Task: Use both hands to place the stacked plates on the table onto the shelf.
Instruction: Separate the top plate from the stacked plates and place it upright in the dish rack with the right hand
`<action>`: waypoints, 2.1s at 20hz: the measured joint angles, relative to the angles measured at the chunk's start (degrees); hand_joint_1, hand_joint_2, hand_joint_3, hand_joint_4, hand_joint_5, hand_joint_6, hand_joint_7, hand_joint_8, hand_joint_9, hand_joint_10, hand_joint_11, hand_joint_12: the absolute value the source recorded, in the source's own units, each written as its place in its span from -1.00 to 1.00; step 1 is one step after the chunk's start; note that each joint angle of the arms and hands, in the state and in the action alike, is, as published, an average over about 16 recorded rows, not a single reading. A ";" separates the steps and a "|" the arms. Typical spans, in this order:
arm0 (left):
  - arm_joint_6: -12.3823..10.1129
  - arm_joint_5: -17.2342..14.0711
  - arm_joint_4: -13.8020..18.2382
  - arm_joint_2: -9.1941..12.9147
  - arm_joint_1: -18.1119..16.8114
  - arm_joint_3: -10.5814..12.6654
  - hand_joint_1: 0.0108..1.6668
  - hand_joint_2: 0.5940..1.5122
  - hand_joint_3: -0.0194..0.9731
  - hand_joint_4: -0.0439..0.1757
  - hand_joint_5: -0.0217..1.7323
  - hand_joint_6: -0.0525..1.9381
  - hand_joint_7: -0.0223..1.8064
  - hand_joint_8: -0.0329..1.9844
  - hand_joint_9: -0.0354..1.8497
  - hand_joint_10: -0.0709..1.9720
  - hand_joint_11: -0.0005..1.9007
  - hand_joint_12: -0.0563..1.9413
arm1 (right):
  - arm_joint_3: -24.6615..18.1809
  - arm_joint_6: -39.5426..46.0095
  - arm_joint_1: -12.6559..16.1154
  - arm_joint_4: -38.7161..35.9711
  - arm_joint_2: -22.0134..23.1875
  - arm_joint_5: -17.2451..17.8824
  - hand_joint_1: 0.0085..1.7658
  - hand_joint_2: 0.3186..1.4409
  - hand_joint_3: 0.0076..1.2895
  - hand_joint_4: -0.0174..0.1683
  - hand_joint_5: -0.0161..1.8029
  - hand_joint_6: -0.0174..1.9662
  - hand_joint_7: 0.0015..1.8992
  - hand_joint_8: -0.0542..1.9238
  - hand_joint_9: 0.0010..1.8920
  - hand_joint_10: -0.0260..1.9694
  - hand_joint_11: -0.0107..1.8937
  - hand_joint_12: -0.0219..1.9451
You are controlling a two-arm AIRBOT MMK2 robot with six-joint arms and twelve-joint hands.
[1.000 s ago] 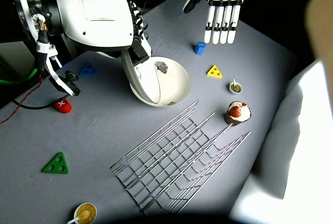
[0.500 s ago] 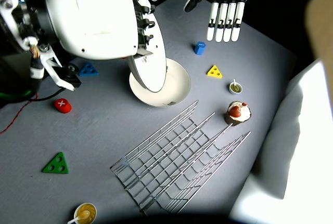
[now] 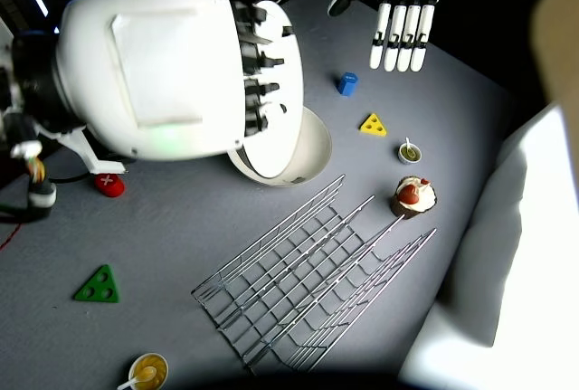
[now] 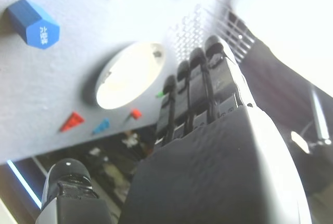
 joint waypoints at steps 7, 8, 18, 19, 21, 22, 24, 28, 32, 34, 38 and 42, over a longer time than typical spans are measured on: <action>-4.16 -5.14 0.48 -0.64 -0.06 -0.02 -0.89 -0.32 -0.96 -0.59 -0.85 -0.93 -0.84 -0.95 -0.83 -0.92 -0.87 -0.93 | 2.98 2.00 0.63 5.71 -0.11 -0.34 0.69 0.09 -0.99 -0.91 0.06 -0.17 0.27 -0.57 0.33 -0.52 0.10 0.33; -4.51 -5.73 0.74 -0.70 -0.12 -0.34 -0.89 -0.32 -0.96 -0.59 -0.85 -0.93 -0.84 -0.95 -0.83 -0.92 -0.87 -0.93 | 3.37 2.32 0.72 6.19 -0.13 -0.43 0.69 0.09 -0.99 -0.91 0.06 -0.17 0.27 -0.57 0.33 -0.52 0.10 0.33; -5.53 -7.78 3.10 -1.03 -1.16 -4.16 -0.87 -0.33 -0.96 -0.59 -0.83 -0.93 -0.83 -0.95 -0.83 -0.92 -0.88 -0.94 | 8.01 8.29 0.84 2.98 -0.85 -0.62 0.69 0.09 -0.99 -0.91 0.06 -0.17 0.27 -0.58 0.31 -0.50 0.09 0.34; -5.45 -7.62 3.40 -1.03 -1.20 -4.55 -0.87 -0.33 -0.96 -0.59 -0.83 -0.93 -0.83 -0.95 -0.83 -0.92 -0.88 -0.94 | 8.60 9.03 0.76 2.20 -0.97 -0.45 0.69 0.09 -0.99 -0.91 0.06 -0.17 0.26 -0.57 0.31 -0.49 0.09 0.34; -5.24 -7.15 3.95 -1.03 -1.28 -5.23 -0.86 -0.33 -0.96 -0.59 -0.83 -0.93 -0.83 -0.95 -0.83 -0.92 -0.88 -0.94 | 9.83 10.52 0.55 0.57 -1.26 -0.13 0.69 0.10 -0.99 -0.91 0.06 -0.17 0.25 -0.55 0.31 -0.48 0.08 0.35; -5.11 -6.85 4.16 -1.04 -1.31 -5.49 -0.86 -0.33 -0.96 -0.59 -0.83 -0.93 -0.83 -0.95 -0.83 -0.92 -0.88 -0.94 | 10.46 11.24 0.41 -0.21 -1.42 0.04 0.69 0.10 -0.99 -0.91 0.06 -0.17 0.25 -0.54 0.30 -0.48 0.08 0.35; -4.78 -6.16 4.46 -1.05 -1.28 -5.89 -0.86 -0.32 -0.96 -0.59 -0.83 -0.93 -0.83 -0.95 -0.83 -0.92 -0.87 -0.94 | 11.69 12.37 0.12 -1.52 -1.78 0.39 0.69 0.10 -0.99 -0.91 0.05 -0.17 0.23 -0.52 0.30 -0.47 0.08 0.35; -4.00 -4.67 4.94 -1.20 -0.96 -6.39 -0.86 -0.32 -0.96 -0.59 -0.82 -0.93 -0.82 -0.95 -0.82 -0.92 -0.87 -0.94 | 13.72 13.41 -0.46 -2.45 -2.52 1.02 0.69 0.10 -0.99 -0.91 0.04 -0.17 0.20 -0.46 0.30 -0.46 0.08 0.36; -3.36 -3.56 5.02 -1.49 -0.79 -6.75 -0.87 -0.31 -0.96 -0.59 -0.82 -0.93 -0.82 -0.95 -0.82 -0.92 -0.86 -0.94 | 15.26 13.24 -1.04 -1.40 -3.31 1.32 0.69 0.11 -0.99 -0.91 0.02 -0.17 0.18 -0.42 0.29 -0.46 0.07 0.38; -3.14 -3.15 4.90 -1.63 -0.80 -6.91 -0.87 -0.31 -0.96 -0.59 -0.82 -0.93 -0.82 -0.95 -0.81 -0.92 -0.86 -0.93 | 15.88 12.94 -1.28 -0.50 -3.70 1.16 0.69 0.11 -0.99 -0.91 0.02 -0.16 0.18 -0.41 0.29 -0.46 0.06 0.39; -2.80 -2.55 4.75 -1.91 -0.80 -7.27 -0.87 -0.30 -0.96 -0.59 -0.82 -0.93 -0.80 -0.95 -0.80 -0.92 -0.84 -0.93 | 16.85 12.03 -1.52 1.66 -4.33 0.51 0.69 0.11 -0.99 -0.91 0.01 -0.16 0.19 -0.42 0.29 -0.47 0.06 0.38; -2.74 -2.18 4.68 -2.14 -0.94 -7.66 -0.87 -0.29 -0.96 -0.59 -0.81 -0.93 -0.79 -0.95 -0.79 -0.92 -0.83 -0.93 | 17.46 10.91 -1.63 3.62 -4.90 -0.28 0.69 0.11 -0.99 -0.91 0.02 -0.16 0.19 -0.42 0.30 -0.47 0.06 0.38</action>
